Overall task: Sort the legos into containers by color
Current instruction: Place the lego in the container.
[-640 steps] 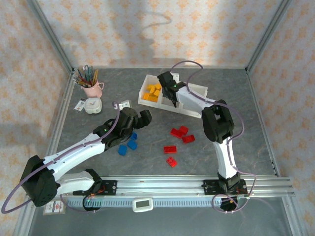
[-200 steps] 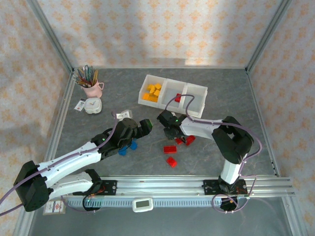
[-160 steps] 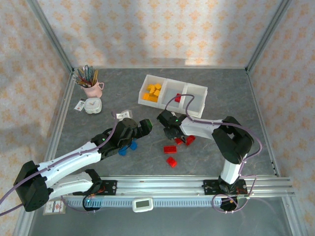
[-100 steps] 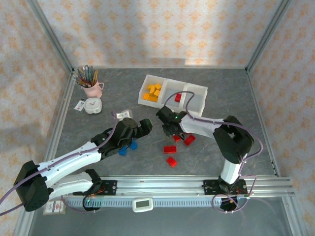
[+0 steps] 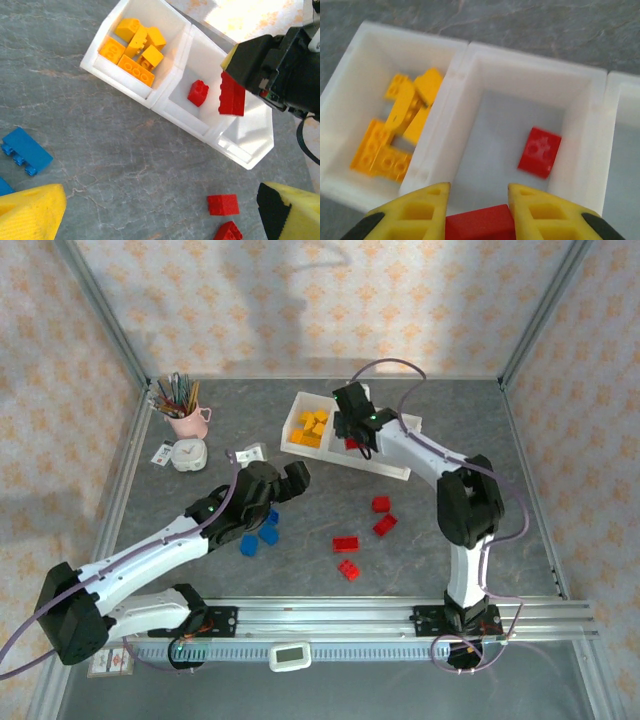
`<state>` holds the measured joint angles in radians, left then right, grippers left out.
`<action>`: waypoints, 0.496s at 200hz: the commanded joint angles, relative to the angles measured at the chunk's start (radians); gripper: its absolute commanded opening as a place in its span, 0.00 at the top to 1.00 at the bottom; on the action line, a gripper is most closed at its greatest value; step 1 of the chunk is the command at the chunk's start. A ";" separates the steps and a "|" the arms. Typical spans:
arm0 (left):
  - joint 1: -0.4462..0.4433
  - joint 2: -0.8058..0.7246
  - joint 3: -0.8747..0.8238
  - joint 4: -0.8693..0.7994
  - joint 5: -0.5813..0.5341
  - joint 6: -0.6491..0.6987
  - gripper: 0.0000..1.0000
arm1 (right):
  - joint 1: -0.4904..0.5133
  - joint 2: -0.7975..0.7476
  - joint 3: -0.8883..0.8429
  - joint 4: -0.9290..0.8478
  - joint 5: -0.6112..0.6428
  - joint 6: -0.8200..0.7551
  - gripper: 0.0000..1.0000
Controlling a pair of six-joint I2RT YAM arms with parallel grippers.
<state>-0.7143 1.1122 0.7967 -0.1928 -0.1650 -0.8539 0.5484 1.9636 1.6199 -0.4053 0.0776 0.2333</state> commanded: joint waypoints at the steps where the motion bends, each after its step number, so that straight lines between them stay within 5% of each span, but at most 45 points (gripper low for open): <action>1: 0.024 0.018 0.039 0.008 -0.012 0.037 0.01 | -0.027 0.085 0.072 0.037 0.052 0.019 0.72; 57: 0.049 0.019 0.050 0.009 -0.010 0.049 0.01 | -0.054 0.180 0.228 0.005 0.017 0.004 0.52; 99: 0.050 0.030 0.055 0.007 0.003 0.041 0.01 | -0.053 0.037 0.091 0.041 0.015 0.024 0.43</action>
<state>-0.6727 1.1305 0.8219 -0.1925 -0.1646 -0.8284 0.4904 2.1307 1.7844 -0.3763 0.0807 0.2432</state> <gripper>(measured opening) 0.992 0.553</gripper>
